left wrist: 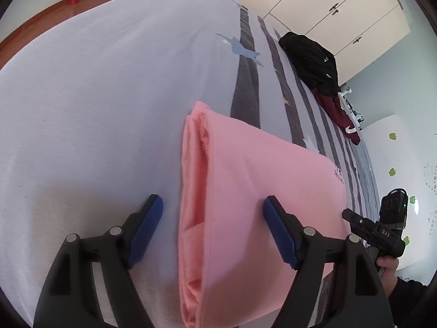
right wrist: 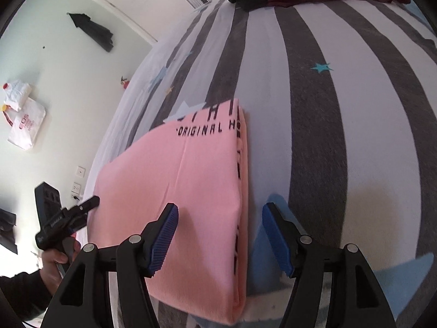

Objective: Fold clothes

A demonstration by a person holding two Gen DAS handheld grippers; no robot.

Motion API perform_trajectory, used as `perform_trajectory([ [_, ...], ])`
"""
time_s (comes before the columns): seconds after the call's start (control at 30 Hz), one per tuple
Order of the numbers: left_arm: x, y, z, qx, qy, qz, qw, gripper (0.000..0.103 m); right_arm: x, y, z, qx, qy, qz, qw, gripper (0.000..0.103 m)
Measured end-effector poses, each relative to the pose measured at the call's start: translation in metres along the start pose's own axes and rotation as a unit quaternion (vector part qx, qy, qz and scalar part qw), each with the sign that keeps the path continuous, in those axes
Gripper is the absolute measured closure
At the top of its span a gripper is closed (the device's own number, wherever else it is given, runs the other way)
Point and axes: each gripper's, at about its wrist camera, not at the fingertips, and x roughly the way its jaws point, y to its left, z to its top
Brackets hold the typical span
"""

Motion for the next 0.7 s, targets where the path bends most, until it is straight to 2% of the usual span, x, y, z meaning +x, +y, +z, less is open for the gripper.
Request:
perform_trajectory([
  [0.17, 0.005, -0.005, -0.003, 0.007, 0.003, -0.014, 0.9999, 0.031, 0.010, 0.002, 0.008, -0.010, 0.007, 0.020, 1.000, 0.042],
  [0.43, 0.015, -0.016, 0.002, 0.027, 0.017, -0.021, 0.9993, 0.049, 0.023, 0.005, 0.017, -0.025, 0.035, 0.065, 0.997, 0.044],
  [0.5, 0.016, -0.017, 0.003, 0.030, 0.020, -0.022, 0.9991, 0.053, 0.026, 0.005, 0.018, -0.019, 0.037, 0.074, 0.996, 0.049],
  [0.6, 0.017, -0.019, 0.004, 0.038, 0.022, -0.021, 0.9988, 0.061, 0.029, 0.003, 0.017, -0.013, 0.039, 0.076, 0.996, 0.069],
  [0.63, 0.016, -0.020, 0.005, 0.040, 0.022, -0.021, 0.9987, 0.063, 0.029, 0.003, 0.017, -0.009, 0.039, 0.076, 0.996, 0.079],
  [0.67, 0.016, -0.021, 0.005, 0.041, 0.022, -0.020, 0.9987, 0.069, 0.030, 0.002, 0.016, -0.005, 0.039, 0.080, 0.996, 0.085],
  [0.7, 0.015, -0.022, 0.006, 0.043, 0.021, -0.020, 0.9987, 0.074, 0.030, 0.003, 0.015, -0.003, 0.039, 0.079, 0.996, 0.086],
])
